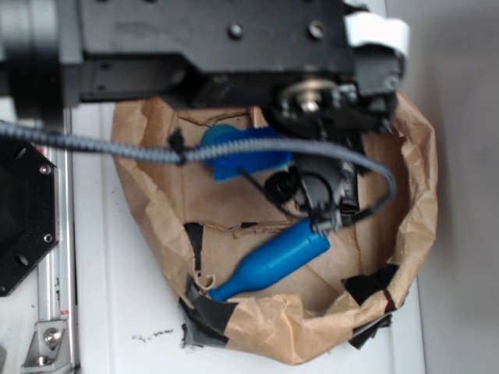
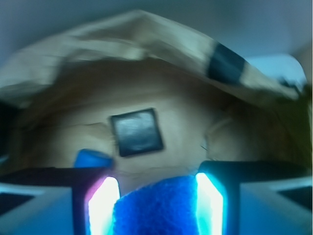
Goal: Grab the blue sponge.
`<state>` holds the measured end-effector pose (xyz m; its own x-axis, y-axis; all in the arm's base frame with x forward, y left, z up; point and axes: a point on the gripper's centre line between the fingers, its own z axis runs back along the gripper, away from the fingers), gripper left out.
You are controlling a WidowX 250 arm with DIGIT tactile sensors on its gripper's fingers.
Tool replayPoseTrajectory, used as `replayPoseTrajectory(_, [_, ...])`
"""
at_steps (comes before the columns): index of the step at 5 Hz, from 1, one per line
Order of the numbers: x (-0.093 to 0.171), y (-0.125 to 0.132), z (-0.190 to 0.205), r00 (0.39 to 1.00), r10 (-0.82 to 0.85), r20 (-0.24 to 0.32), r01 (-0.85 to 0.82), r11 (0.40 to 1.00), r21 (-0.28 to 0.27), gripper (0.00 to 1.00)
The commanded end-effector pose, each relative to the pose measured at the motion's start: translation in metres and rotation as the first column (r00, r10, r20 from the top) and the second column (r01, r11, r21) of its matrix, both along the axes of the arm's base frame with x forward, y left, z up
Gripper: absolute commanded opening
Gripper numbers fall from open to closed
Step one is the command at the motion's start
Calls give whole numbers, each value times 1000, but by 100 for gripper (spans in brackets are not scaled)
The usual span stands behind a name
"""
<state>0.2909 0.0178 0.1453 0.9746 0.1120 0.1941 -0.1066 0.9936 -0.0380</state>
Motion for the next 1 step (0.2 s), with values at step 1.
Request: replayPoseTrajectory(1, [-12,1,27,991,-61,122,61,998,3,0])
